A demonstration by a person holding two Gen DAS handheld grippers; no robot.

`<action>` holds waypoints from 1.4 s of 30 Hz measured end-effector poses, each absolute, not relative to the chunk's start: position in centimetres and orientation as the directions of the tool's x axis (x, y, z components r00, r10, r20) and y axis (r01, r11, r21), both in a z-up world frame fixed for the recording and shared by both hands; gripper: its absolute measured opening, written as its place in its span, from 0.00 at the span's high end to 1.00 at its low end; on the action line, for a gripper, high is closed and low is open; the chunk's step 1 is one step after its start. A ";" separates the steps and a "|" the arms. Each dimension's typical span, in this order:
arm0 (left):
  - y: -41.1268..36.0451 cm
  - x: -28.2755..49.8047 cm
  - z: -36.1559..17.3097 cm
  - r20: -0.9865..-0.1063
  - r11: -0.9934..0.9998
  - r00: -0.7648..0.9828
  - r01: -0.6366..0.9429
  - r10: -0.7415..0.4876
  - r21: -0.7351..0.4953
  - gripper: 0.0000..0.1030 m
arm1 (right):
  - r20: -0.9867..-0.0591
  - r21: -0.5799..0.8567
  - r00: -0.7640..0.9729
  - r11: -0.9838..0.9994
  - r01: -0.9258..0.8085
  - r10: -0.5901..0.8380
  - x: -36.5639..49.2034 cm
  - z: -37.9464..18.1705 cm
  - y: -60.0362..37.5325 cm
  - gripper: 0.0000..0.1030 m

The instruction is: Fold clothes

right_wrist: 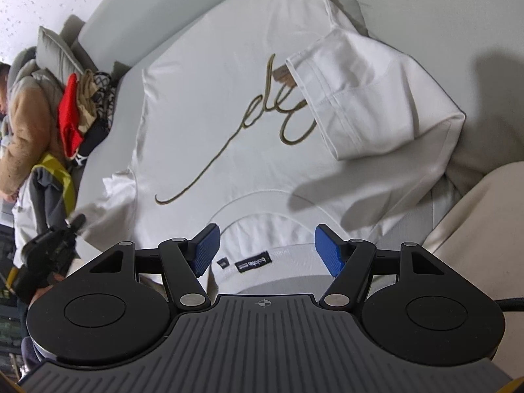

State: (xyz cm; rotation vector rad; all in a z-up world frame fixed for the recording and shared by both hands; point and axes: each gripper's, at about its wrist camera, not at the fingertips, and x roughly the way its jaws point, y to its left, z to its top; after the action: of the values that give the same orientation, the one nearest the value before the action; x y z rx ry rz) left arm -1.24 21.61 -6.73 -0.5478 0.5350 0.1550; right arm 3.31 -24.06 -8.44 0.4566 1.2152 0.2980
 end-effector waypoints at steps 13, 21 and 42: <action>3.5 1.3 -10.6 -0.744 0.996 0.663 0.088 -0.079 -0.027 0.56 | -0.818 0.522 0.315 0.851 0.054 0.482 3.0 -8.9 -25.1 0.32; 16.2 -3.3 -8.1 -0.696 0.867 0.715 -0.309 -0.058 -0.390 0.42 | -0.787 0.555 0.348 0.831 0.039 0.509 2.9 -8.5 -26.0 0.32; 15.5 -0.3 -11.5 -0.823 0.922 0.561 -0.272 -0.082 -0.277 0.77 | -0.810 0.522 0.359 0.849 0.080 0.464 3.4 -9.7 -27.3 0.32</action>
State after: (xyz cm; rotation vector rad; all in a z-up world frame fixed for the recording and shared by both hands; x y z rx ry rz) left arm -0.35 15.47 -11.50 -0.3990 0.9750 0.1153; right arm 3.36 -27.27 -9.74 0.5304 1.1917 0.2627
